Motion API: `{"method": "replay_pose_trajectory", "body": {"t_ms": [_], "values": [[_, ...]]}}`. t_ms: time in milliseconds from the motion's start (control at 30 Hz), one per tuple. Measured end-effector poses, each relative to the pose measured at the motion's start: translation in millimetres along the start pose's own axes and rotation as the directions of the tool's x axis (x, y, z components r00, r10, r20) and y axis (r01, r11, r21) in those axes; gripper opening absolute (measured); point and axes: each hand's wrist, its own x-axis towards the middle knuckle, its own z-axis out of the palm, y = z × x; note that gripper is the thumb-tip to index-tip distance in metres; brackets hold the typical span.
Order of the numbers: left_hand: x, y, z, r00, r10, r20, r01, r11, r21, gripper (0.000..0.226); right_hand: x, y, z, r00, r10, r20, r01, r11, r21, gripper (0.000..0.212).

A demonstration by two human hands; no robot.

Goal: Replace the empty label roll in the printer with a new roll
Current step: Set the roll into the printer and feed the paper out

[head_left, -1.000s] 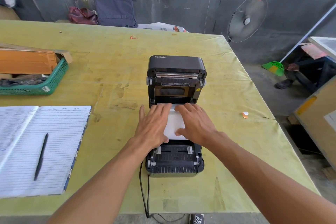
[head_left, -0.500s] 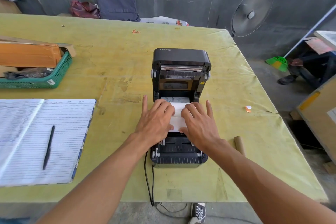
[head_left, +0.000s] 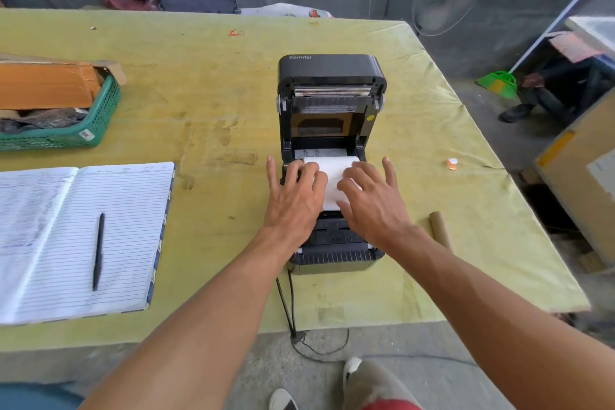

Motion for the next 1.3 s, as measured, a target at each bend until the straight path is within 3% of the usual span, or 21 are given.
{"method": "replay_pose_trajectory", "body": {"t_ms": [200,367,500,700,800,1100,1300], "values": [[-2.8,3.4,1.8,0.999,-0.034,0.008,0.033,0.998,0.045,0.052,-2.1,13.1,10.6,0.995,-0.094,-0.035,0.094,0.996,-0.011,0.013],[-6.4,11.0,2.6,0.997,-0.075,0.004,0.075,0.997,0.021,0.05,-18.6,26.4,18.3,0.984,-0.179,0.005,0.179,0.984,0.015,0.021],[-10.8,22.1,-2.2,0.992,-0.127,0.003,0.127,0.992,-0.023,0.044,-25.6,25.1,21.3,0.985,-0.169,-0.032,0.17,0.985,0.042,0.029],[-29.2,9.1,-6.6,1.0,0.003,-0.005,-0.003,1.0,0.004,0.013,-28.4,18.8,29.1,0.986,-0.167,0.016,0.166,0.985,0.043,0.019],[-34.2,-2.7,-2.3,0.994,0.105,-0.001,-0.105,0.993,-0.056,0.024,-22.4,11.5,20.3,0.984,-0.161,0.077,0.158,0.987,0.039,0.02],[-27.3,-17.5,-6.7,0.954,0.211,0.212,-0.159,0.959,-0.236,0.041,-18.2,-1.8,4.8,0.941,-0.165,0.296,0.179,0.984,-0.022,0.01],[-30.4,-14.0,-13.4,0.953,0.178,0.244,-0.117,0.962,-0.248,0.035,-22.2,-2.0,5.1,0.949,-0.183,0.256,0.2,0.979,-0.04,0.009]]}}
